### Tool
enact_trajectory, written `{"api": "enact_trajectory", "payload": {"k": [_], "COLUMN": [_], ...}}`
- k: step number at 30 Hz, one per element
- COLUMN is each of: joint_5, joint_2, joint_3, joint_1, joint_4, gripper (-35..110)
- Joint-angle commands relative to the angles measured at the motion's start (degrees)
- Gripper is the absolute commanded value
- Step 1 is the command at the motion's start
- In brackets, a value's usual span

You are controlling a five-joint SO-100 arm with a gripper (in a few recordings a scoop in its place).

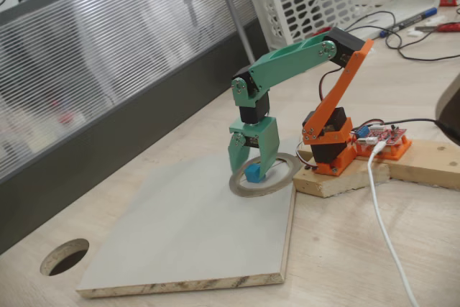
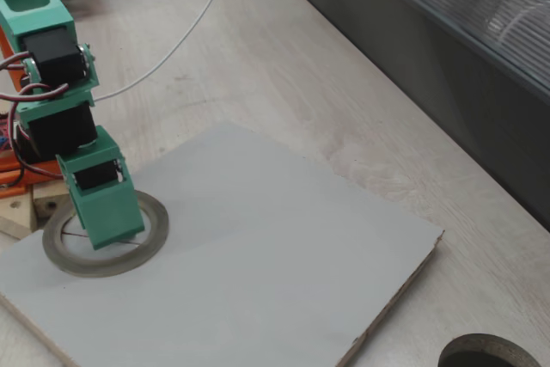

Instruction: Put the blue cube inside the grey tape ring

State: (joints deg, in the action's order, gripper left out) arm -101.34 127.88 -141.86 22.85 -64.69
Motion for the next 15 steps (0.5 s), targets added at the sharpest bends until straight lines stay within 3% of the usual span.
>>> {"api": "enact_trajectory", "payload": {"k": [1, 8, 15], "joint_5": [-0.53, -0.62, -0.70], "joint_2": [1.14, 1.23, 1.32], "joint_3": [-0.09, -0.18, 0.00], "joint_1": [0.44, 0.79, 0.97], "joint_4": [-0.44, -0.53, -0.53], "gripper": [65, 86, 90]}}
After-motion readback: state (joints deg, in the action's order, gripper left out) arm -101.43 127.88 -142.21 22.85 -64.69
